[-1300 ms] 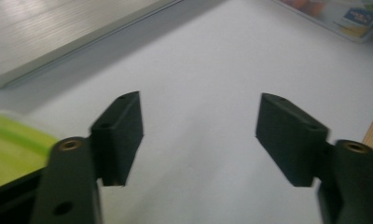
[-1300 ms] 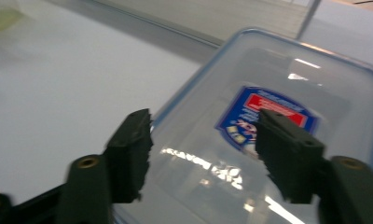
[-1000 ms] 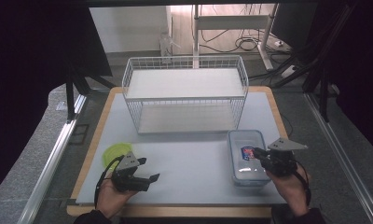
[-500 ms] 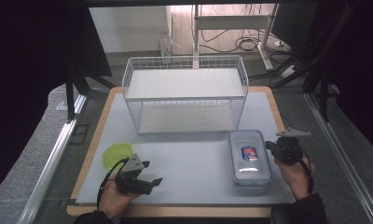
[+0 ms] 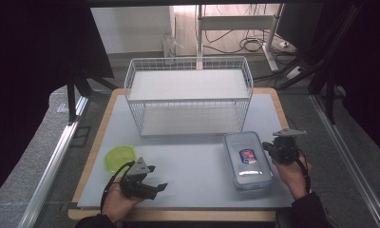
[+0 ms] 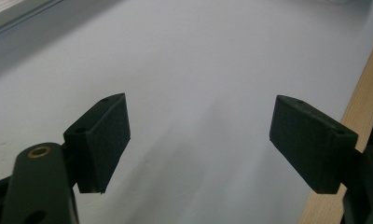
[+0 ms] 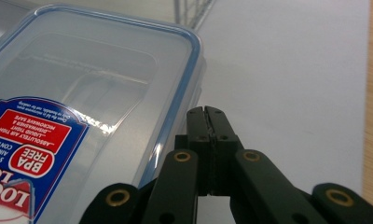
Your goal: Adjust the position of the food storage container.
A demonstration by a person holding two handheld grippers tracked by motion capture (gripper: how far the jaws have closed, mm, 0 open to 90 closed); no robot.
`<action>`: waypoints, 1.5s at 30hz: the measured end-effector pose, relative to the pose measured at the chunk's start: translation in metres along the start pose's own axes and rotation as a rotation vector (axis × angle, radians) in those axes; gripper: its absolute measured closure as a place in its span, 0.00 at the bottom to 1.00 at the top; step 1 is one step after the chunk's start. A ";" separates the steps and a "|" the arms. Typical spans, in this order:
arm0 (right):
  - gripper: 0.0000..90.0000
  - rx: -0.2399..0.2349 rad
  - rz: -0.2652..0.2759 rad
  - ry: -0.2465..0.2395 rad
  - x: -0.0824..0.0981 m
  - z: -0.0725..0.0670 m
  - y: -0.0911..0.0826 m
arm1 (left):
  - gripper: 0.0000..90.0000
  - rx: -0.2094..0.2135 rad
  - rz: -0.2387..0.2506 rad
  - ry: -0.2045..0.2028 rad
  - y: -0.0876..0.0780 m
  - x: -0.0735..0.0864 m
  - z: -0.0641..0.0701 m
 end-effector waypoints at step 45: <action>0.99 -0.211 0.069 -0.174 0.018 -0.109 -0.049 | 0.89 -0.058 0.038 -0.036 0.029 -0.055 -0.019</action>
Point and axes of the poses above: each handheld gripper's, and its own axes: y roughly forward along the jaws, x roughly out of its underside, z roughly to its right, the point moved 10 cm from there along y, roughly forward along the jaws, and after that the axes turned 2 degrees about z, right-handed, at the moved point
